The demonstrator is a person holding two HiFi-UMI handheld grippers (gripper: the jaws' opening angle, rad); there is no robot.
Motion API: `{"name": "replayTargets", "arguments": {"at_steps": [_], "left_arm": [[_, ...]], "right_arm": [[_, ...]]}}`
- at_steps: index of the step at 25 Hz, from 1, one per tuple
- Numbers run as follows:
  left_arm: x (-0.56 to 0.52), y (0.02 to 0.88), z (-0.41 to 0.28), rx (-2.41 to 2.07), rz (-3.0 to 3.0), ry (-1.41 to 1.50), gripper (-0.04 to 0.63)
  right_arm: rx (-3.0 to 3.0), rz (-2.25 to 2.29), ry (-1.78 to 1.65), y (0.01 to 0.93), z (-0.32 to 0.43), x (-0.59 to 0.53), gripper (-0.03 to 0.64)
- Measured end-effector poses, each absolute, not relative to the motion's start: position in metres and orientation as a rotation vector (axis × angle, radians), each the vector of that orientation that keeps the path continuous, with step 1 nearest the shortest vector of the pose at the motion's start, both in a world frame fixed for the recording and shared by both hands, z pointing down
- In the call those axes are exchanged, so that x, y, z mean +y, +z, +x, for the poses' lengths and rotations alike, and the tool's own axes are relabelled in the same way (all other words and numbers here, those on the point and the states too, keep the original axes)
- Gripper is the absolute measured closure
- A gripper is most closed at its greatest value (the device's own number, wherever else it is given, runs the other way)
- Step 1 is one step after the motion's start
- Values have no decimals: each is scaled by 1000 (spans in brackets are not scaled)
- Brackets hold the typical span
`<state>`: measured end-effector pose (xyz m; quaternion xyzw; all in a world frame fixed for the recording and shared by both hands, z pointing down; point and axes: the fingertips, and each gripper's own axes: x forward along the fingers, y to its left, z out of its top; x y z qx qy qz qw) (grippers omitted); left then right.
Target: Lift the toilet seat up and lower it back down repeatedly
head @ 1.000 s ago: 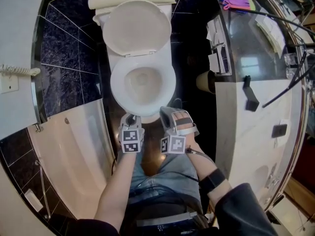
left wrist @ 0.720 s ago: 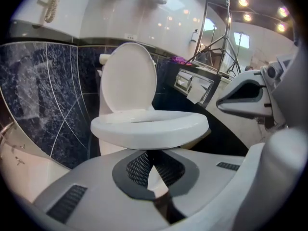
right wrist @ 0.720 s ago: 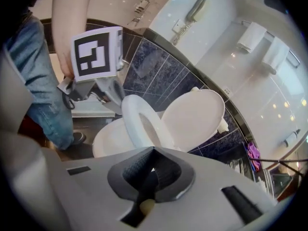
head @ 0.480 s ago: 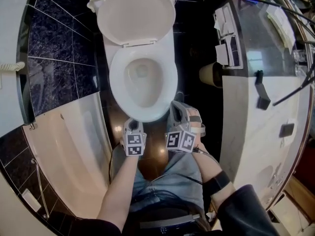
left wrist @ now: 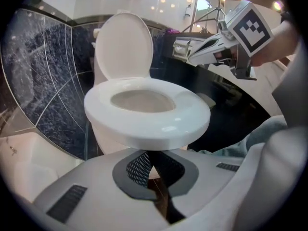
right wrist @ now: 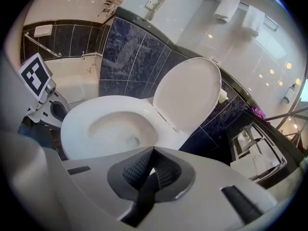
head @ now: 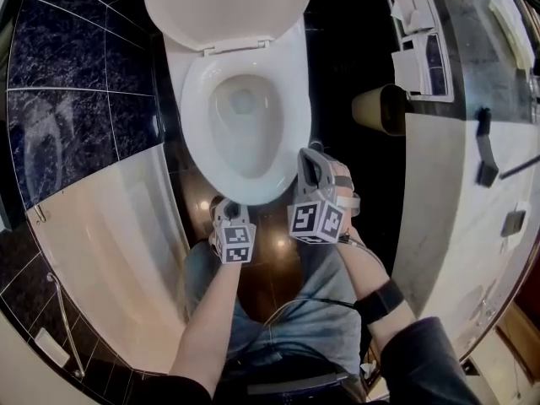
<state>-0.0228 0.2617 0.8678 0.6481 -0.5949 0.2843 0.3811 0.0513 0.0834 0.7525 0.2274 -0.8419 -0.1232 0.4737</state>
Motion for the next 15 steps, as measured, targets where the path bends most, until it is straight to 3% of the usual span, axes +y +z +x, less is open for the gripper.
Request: {"name": "replayTargets", "arguments": {"at_steps": [15], "left_arm": [[287,922,-19,-1367,1512,895,595]], "right_arm": [[-2037,597,-236,775,59,87,600]]}}
